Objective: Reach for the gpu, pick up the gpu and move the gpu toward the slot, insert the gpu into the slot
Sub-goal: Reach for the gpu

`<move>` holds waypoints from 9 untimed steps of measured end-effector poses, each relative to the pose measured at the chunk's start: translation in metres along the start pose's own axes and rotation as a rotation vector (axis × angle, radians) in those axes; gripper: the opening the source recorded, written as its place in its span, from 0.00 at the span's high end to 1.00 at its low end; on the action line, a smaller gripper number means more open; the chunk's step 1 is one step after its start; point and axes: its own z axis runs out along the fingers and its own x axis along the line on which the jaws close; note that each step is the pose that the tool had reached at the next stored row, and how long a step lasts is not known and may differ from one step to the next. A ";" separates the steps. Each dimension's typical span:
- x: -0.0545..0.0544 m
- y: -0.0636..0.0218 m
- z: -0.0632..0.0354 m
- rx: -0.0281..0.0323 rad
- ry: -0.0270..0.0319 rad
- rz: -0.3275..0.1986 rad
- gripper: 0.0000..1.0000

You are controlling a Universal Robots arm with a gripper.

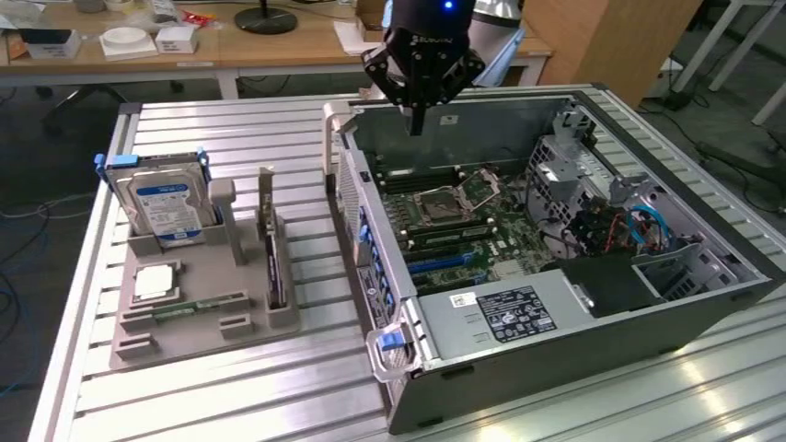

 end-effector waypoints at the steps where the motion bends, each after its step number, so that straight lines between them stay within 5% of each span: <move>1: 0.003 -0.0002 -0.0001 0.0000 0.0000 0.000 0.90; 9: 0.026 -0.0019 -0.0007 0.0001 0.0000 0.000 0.90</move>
